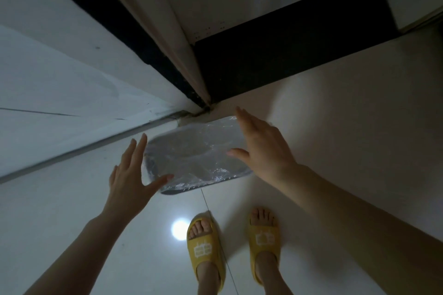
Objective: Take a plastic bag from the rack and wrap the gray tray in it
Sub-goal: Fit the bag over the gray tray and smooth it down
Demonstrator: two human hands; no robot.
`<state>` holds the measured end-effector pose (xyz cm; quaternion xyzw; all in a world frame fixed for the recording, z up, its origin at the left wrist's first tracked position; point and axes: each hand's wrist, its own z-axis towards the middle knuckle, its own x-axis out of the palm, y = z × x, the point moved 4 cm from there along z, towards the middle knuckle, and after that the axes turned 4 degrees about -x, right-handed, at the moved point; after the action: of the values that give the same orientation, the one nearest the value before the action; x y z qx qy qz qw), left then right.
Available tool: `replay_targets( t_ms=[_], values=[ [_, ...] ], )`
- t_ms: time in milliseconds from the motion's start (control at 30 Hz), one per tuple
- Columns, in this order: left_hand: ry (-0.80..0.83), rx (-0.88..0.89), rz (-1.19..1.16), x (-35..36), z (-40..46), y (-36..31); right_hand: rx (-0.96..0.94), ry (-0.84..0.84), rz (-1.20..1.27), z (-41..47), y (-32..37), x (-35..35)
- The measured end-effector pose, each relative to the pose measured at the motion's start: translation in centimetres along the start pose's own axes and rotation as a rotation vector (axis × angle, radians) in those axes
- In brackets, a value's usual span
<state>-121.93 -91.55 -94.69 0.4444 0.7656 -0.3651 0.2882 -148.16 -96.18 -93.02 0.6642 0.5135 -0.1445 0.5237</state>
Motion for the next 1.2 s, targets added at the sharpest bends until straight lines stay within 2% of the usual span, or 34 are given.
replay_targets(
  t_ms=[133,300,500,800,1000,1067,1200],
  values=[
    [0.054,-0.057,-0.163,1.3,-0.7,1.0,0.141,-0.001,0.031,-1.6,-1.7,1.3],
    [0.025,-0.097,-0.267,2.2,-1.1,1.1,0.129,0.063,0.089,-3.2,-3.2,3.0],
    [0.030,-0.074,-0.231,2.2,-1.1,1.3,0.173,0.127,0.181,-3.7,-5.0,4.5],
    [0.004,-0.063,-0.203,2.6,-1.1,1.9,0.246,0.128,0.147,-1.5,-4.9,6.6],
    [0.012,-0.039,-0.150,2.3,-1.1,2.3,0.298,0.205,0.147,-2.4,-5.4,5.2],
    [0.009,-0.044,-0.150,2.1,-1.3,2.4,0.250,0.142,0.123,-2.7,-4.3,3.2],
    [-0.008,-0.061,-0.159,1.7,-1.8,3.0,-0.073,0.004,-0.081,-2.4,2.0,1.4]
  ],
)
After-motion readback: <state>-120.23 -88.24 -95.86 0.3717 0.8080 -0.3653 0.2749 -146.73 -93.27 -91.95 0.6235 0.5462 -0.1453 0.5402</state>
